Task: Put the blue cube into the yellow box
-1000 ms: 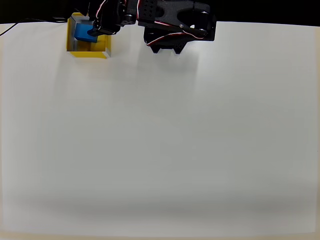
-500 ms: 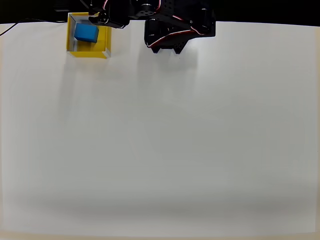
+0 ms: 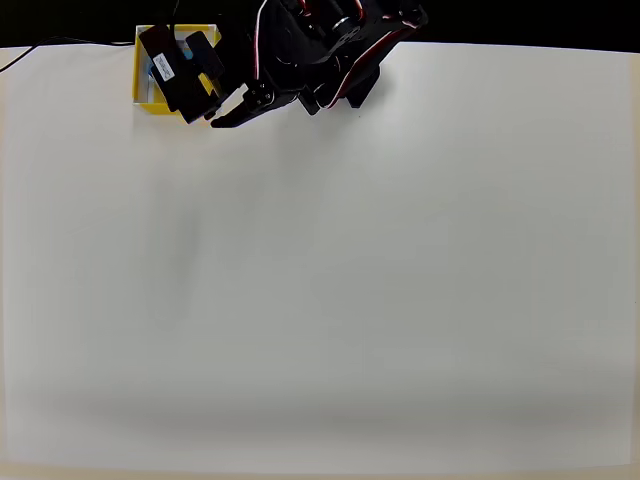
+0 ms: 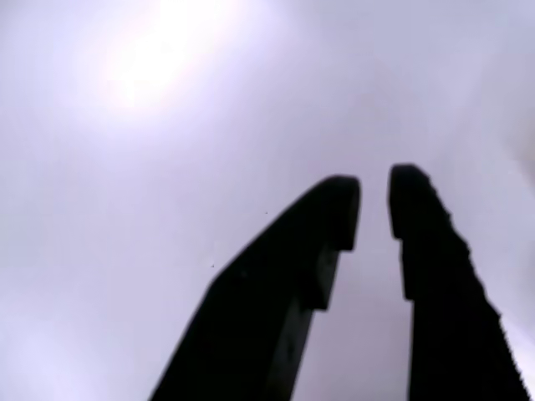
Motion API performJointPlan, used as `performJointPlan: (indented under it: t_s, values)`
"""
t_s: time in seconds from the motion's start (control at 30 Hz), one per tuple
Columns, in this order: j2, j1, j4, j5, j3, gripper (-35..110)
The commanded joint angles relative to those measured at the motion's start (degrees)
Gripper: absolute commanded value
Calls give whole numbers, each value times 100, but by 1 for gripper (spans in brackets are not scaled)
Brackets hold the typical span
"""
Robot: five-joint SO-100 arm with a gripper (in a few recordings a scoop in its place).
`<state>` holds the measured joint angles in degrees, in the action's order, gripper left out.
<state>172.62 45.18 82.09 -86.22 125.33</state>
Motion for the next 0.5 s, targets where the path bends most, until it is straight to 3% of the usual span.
performJointPlan:
  t_s: [0.0,0.47]
  values:
    - [483,-879,-369,-44,606,0]
    - [1591,-3129,-861,176,3498,0]
